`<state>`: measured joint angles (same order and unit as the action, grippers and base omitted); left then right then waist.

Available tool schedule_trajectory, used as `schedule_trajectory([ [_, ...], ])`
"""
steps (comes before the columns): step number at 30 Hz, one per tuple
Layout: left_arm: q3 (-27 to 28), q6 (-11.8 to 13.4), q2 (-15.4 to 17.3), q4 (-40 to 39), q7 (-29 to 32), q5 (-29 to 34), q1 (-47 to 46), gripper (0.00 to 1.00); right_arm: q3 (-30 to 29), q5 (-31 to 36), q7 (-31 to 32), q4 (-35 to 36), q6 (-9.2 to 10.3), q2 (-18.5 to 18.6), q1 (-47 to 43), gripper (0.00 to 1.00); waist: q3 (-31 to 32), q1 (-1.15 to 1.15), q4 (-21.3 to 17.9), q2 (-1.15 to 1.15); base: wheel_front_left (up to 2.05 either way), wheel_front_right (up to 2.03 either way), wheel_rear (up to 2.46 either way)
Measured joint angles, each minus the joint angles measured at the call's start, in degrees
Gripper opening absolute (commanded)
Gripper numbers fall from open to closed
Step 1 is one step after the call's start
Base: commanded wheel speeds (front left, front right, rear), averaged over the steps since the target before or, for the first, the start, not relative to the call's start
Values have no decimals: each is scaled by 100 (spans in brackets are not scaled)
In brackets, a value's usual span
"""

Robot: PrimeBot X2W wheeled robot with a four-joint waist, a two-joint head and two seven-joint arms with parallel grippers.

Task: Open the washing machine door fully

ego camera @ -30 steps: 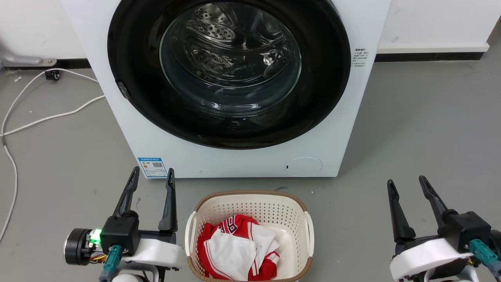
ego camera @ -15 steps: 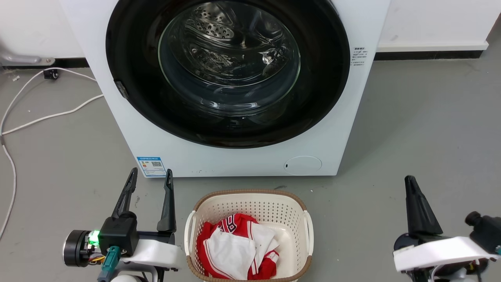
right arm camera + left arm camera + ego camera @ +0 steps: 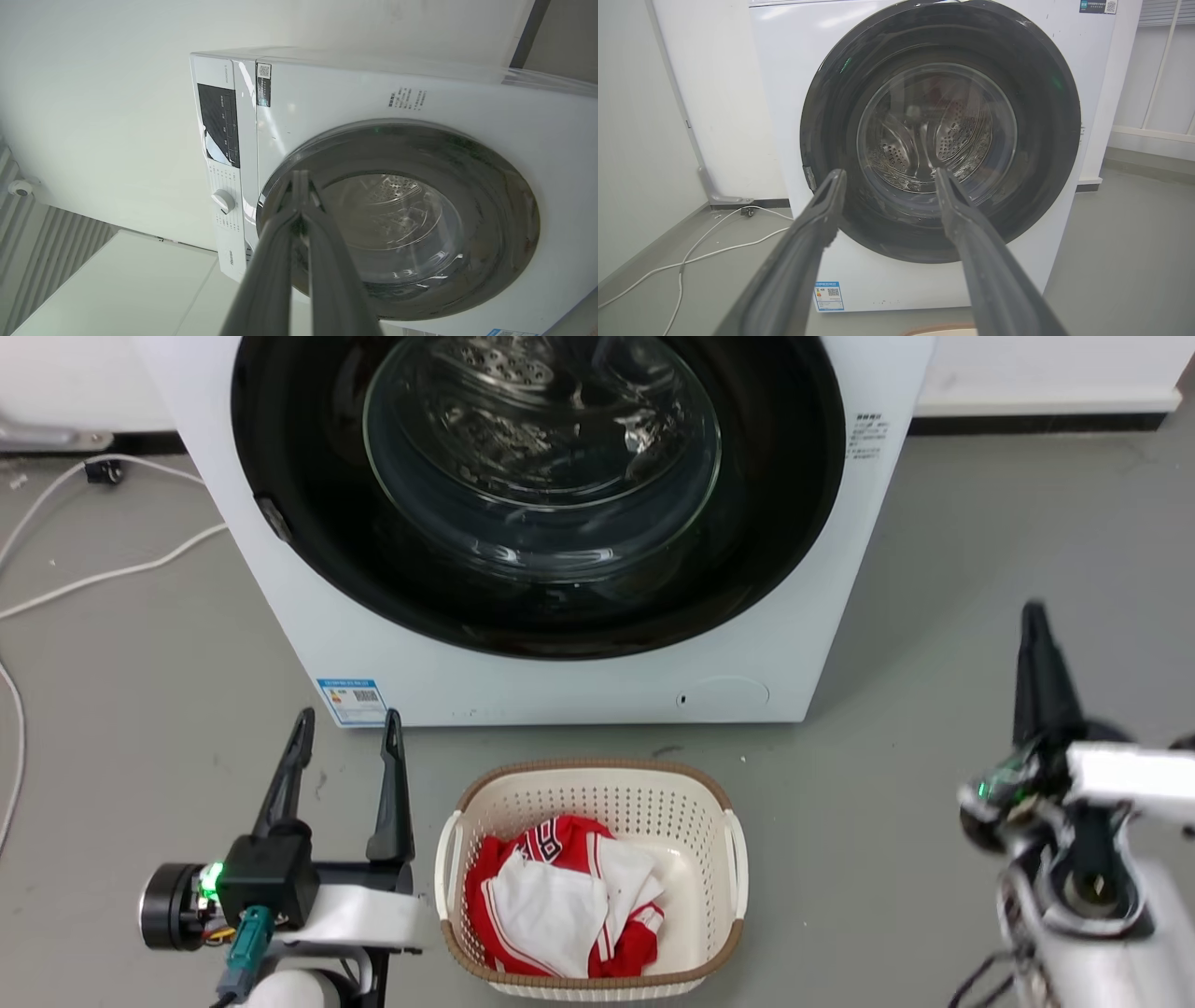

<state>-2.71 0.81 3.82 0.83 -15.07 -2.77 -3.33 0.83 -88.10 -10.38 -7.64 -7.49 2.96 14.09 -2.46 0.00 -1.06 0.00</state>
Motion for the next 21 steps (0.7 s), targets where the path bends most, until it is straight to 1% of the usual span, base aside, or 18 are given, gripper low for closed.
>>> schedule_trajectory([
  [3,18,20,-16,-77,0,0,-131,100,-238,-456,281,-326,0,118,631,0,-167,0,-1,0,0,0,0],
  [4,22,20,-23,-103,0,1,-224,100,-357,-766,490,-577,0,279,1109,0,-292,0,9,0,0,0,0],
  [9,-8,26,-41,-168,0,15,-456,100,-321,-966,904,-1346,0,906,2349,0,-635,0,64,0,0,0,0],
  [10,-66,51,-59,-175,0,25,-604,100,-209,-1057,1171,-1898,0,1266,3055,0,-830,0,130,0,0,0,0],
  [14,-129,82,-67,-213,0,24,-793,100,141,-987,1605,-2681,0,1740,4084,0,-1087,1,215,0,0,0,0],
  [16,-176,114,-76,-229,0,20,-881,100,430,-725,1836,-2993,0,1981,4572,0,-1218,0,255,0,0,0,0],
  [18,-205,129,-79,-232,0,19,-964,100,666,-602,2087,-3354,0,2102,5034,0,-1340,1,294,0,0,0,0],
  [21,-246,146,-81,-257,0,20,-1071,100,966,-428,2451,-3860,0,2145,5661,0,-1510,1,347,0,0,0,0],
])
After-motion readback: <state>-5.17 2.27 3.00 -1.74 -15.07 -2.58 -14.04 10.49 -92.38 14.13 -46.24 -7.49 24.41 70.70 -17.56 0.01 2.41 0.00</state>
